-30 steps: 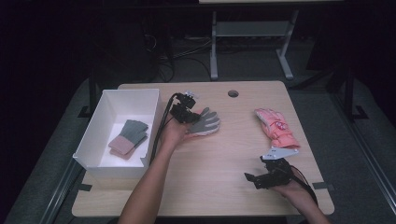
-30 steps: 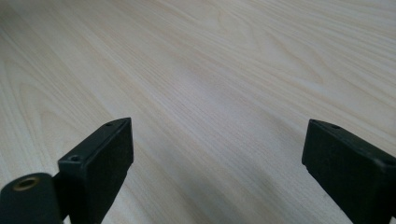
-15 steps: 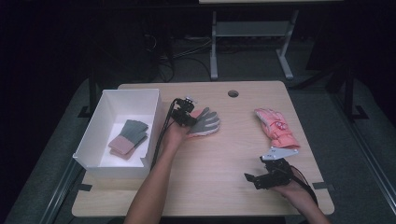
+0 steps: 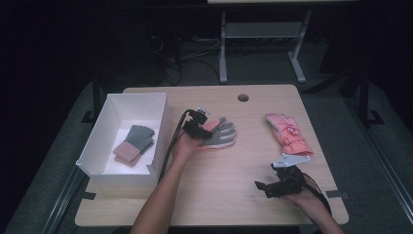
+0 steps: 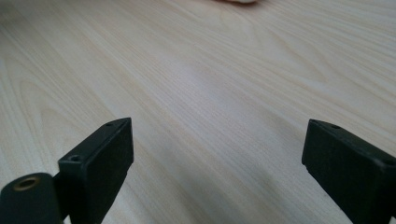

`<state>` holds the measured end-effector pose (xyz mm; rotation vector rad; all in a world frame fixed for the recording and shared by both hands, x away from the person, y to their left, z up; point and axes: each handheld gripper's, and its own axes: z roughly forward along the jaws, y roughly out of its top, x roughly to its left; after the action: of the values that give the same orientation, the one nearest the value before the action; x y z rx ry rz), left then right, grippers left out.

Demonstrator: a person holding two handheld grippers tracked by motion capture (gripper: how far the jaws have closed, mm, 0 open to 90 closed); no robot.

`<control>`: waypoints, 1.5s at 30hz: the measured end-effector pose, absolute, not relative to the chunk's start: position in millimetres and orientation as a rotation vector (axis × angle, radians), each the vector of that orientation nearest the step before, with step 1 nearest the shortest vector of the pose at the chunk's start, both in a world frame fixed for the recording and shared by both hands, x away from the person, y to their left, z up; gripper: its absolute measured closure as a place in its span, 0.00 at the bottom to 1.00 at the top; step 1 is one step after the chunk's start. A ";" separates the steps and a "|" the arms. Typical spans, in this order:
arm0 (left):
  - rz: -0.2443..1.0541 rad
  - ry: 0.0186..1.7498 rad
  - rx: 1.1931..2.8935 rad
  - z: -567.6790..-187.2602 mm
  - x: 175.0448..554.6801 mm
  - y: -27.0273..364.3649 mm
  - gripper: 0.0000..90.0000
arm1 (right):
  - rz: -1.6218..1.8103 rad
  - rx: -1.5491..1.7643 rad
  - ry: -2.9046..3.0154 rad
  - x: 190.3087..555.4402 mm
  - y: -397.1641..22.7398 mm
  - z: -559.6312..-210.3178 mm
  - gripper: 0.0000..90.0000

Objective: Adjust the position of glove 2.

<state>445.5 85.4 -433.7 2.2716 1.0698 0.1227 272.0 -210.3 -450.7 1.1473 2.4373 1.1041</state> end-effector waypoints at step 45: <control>0.060 0.958 2.381 -430.8 417.5 80.8 1.00 | 1.100 1.139 2.438 272.6 -211.8 -450.3 0.10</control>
<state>417.5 80.8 -430.8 2.3814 0.9583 0.0604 272.6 -211.8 -450.3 1.1390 2.4382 1.1003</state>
